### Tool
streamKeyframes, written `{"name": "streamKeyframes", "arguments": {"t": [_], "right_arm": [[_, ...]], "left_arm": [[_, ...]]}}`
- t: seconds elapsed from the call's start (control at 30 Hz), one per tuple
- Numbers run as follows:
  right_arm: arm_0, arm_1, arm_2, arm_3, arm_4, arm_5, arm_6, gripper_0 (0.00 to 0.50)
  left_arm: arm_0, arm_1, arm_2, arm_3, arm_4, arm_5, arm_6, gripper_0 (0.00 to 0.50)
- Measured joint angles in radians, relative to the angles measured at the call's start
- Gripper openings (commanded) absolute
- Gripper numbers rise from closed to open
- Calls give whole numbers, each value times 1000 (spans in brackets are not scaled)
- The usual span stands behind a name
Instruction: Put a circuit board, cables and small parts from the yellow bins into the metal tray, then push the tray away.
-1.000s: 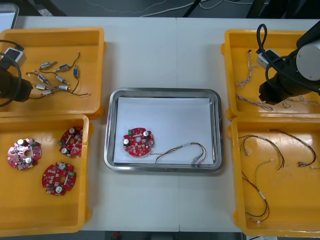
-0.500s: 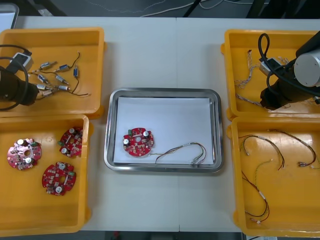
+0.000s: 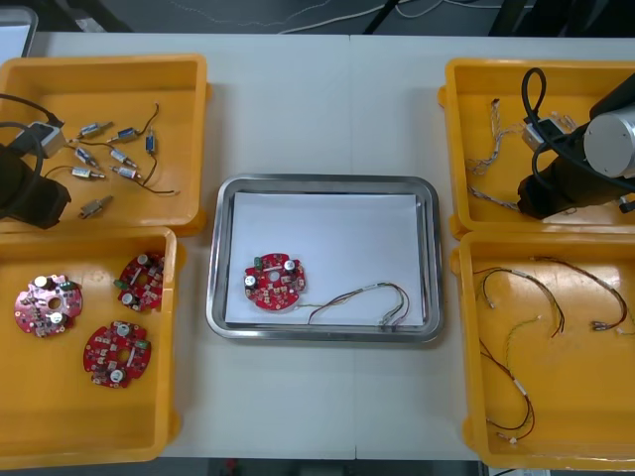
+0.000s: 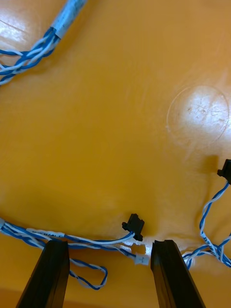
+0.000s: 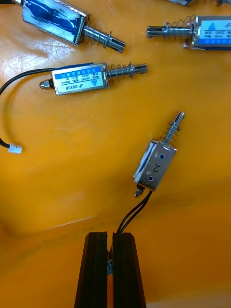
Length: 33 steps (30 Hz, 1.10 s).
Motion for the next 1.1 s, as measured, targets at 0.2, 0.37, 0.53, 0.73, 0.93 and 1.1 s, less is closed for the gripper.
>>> {"name": "streamKeyframes", "arguments": {"t": [0.2,0.37,0.53,0.73,0.93,1.1], "right_arm": [[0,5,0,8,-9,-2,-14,500],[0,9,1,8,-16,2,-48,500],[-4,9,13,8,-17,3,-48,104],[-8,9,23,8,-21,3,-48,0],[-8,9,23,8,-21,3,-48,0],[-11,8,23,8,-22,3,-48,0]], "left_arm": [[0,2,3,-21,7,24,23,0],[0,2,3,-31,8,24,75,0],[0,2,3,-55,8,24,91,0],[0,2,3,-59,8,-25,91,0],[-5,2,3,-59,4,-52,91,0],[-8,2,3,-59,-5,-56,91,0]]}}
